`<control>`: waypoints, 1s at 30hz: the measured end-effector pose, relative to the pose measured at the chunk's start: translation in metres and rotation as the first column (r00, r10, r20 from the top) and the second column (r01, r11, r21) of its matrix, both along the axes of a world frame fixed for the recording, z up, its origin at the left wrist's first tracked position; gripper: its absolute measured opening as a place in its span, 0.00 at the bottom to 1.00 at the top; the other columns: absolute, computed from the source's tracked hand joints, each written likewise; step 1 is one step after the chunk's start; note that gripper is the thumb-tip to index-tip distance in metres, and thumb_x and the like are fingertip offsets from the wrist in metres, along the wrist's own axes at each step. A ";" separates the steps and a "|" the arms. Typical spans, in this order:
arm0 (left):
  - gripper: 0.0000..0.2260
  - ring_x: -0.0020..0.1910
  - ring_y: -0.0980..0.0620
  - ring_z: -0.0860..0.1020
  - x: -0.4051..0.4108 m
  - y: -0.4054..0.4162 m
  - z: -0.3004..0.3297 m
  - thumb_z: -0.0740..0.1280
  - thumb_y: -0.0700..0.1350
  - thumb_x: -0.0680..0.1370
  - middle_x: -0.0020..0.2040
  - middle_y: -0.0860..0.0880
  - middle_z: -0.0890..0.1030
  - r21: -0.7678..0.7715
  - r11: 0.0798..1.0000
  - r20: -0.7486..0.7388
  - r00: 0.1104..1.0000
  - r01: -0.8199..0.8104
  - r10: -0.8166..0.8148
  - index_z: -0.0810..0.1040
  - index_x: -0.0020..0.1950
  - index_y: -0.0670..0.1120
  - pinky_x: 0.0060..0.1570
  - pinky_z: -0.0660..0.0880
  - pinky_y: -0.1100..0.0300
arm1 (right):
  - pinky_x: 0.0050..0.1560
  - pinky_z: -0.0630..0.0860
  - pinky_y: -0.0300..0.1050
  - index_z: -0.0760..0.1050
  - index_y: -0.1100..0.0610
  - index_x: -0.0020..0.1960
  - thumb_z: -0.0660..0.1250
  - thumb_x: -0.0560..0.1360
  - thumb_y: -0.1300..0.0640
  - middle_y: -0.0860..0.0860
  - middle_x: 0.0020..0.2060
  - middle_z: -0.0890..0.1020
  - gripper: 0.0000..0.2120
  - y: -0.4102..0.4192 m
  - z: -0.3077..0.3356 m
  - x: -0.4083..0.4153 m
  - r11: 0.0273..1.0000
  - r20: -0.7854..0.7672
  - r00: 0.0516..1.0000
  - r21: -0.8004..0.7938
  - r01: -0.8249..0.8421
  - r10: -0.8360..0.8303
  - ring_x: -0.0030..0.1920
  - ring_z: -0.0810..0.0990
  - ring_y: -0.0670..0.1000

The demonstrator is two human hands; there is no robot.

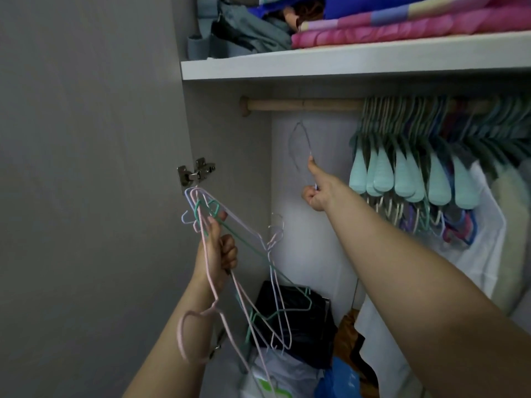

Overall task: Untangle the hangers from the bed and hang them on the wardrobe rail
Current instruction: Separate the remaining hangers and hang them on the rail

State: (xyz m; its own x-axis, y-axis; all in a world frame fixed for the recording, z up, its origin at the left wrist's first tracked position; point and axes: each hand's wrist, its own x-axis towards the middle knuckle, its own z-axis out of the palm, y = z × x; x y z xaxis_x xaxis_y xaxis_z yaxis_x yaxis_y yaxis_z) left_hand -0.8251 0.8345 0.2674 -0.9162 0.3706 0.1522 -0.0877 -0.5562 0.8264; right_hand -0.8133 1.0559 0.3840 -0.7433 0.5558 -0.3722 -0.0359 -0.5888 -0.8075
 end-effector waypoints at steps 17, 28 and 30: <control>0.20 0.22 0.57 0.47 0.006 -0.032 -0.033 0.55 0.65 0.74 0.26 0.53 0.49 0.145 0.979 0.108 0.981 0.144 -0.160 0.75 0.53 0.53 0.19 0.50 0.72 | 0.60 0.76 0.52 0.61 0.54 0.74 0.62 0.74 0.36 0.56 0.73 0.63 0.35 -0.005 -0.083 0.055 0.996 -0.249 0.968 0.088 0.010 0.012 0.59 0.77 0.56; 0.27 0.21 0.59 0.52 0.017 -0.036 -0.076 0.70 0.66 0.67 0.24 0.54 0.60 0.344 0.915 0.173 0.943 0.212 -0.284 0.75 0.56 0.48 0.14 0.57 0.69 | 0.67 0.67 0.56 0.35 0.42 0.75 0.73 0.59 0.31 0.43 0.74 0.44 0.61 -0.079 -0.236 0.112 -0.275 0.691 0.678 0.723 -0.634 0.251 0.71 0.58 0.59; 0.25 0.20 0.59 0.53 0.017 -0.038 -0.083 0.66 0.66 0.71 0.24 0.54 0.61 0.373 0.904 0.181 0.939 0.208 -0.291 0.74 0.57 0.48 0.15 0.57 0.68 | 0.67 0.66 0.59 0.25 0.40 0.72 0.74 0.58 0.31 0.39 0.74 0.33 0.65 -0.076 -0.246 0.118 -0.366 0.736 0.630 0.673 -0.643 0.246 0.72 0.58 0.62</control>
